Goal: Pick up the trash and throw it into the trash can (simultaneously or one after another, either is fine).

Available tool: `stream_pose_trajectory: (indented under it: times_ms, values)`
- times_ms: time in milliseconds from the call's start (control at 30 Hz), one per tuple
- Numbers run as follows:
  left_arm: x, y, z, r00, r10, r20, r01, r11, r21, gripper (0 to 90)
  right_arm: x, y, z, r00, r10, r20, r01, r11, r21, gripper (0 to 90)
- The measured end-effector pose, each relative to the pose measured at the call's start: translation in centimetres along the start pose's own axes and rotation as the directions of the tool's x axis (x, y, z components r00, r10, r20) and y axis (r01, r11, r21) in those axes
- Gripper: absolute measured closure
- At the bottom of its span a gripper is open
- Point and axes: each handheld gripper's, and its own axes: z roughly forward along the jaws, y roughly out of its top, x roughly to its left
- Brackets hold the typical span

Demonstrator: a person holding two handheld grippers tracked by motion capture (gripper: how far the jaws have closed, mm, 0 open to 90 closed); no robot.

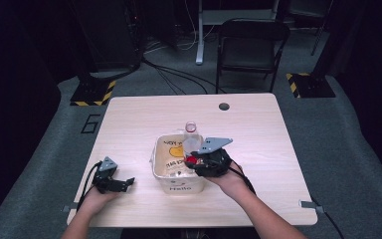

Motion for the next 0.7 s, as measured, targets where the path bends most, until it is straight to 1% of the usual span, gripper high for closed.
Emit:
stream_pose_trajectory:
  times_ms: [100, 133, 200, 233, 267, 300, 500, 533, 567, 600, 700]
  values:
    - [0.0, 0.0, -0.1, 0.9999, 0.011, -0.001, -0.011, 0.9999, 0.008, 3.4, -0.1, -0.1, 0.0, 1.0000, 0.000, 0.005, 0.000, 1.000, 0.005, 57.1]
    - [0.1, 0.0, -0.2, 0.9999, 0.011, 0.007, -0.012, 0.9999, 0.006, 3.4, -0.1, -0.1, 0.0, 1.0000, 0.001, 0.008, -0.001, 1.000, 0.004, 56.1]
    - [0.1, -0.1, -0.2, 0.9999, 0.015, 0.007, -0.015, 0.9998, 0.009, 3.4, -0.2, 0.0, -0.1, 0.9999, 0.005, 0.015, -0.005, 1.000, 0.000, 54.0]
    - [0.1, -0.1, -0.2, 0.9999, 0.013, 0.003, -0.013, 0.9999, 0.004, 3.4, -0.3, 0.0, -0.2, 0.9998, 0.010, 0.018, -0.010, 1.000, -0.002, 52.6]
    - [0.1, -0.1, -0.2, 0.9999, 0.013, 0.006, -0.013, 0.9999, 0.009, 3.4, -0.3, 0.0, -0.3, 0.9997, 0.012, 0.020, -0.012, 1.000, -0.007, 52.0]
    - [0.0, -0.1, -0.2, 0.9999, 0.011, 0.004, -0.011, 0.9999, 0.005, 3.4, -0.2, -0.1, -0.3, 0.9995, 0.024, 0.021, -0.023, 1.000, -0.010, 51.7]
    - [0.0, -0.1, -0.2, 0.9999, 0.013, 0.002, -0.013, 0.9999, 0.009, 3.3, -0.2, -0.2, -0.8, 0.9997, 0.016, 0.020, -0.016, 1.000, -0.027, 49.9]
    - [0.0, -0.1, -0.2, 0.9999, 0.013, 0.002, -0.013, 0.9999, 0.009, 3.3, -0.2, -0.3, -1.0, 0.9996, 0.023, 0.019, -0.022, 0.999, -0.030, 49.4]
    - [0.0, -0.1, -0.2, 0.9999, 0.010, 0.005, -0.010, 0.9999, 0.008, 3.3, -0.3, -0.3, -1.1, 0.9997, 0.015, 0.020, -0.014, 0.999, -0.032, 49.2]
    - [0.0, -0.1, -0.1, 0.9999, 0.012, 0.006, -0.012, 0.9999, 0.004, 3.3, -0.4, -0.3, -1.2, 0.9996, 0.019, 0.023, -0.018, 0.999, -0.034, 48.7]
    - [0.0, -0.1, -0.1, 1.0000, 0.008, 0.005, -0.008, 1.0000, 0.001, 3.3, -0.7, -0.4, -1.9, 0.9989, 0.024, 0.039, -0.022, 0.999, -0.047, 46.4]
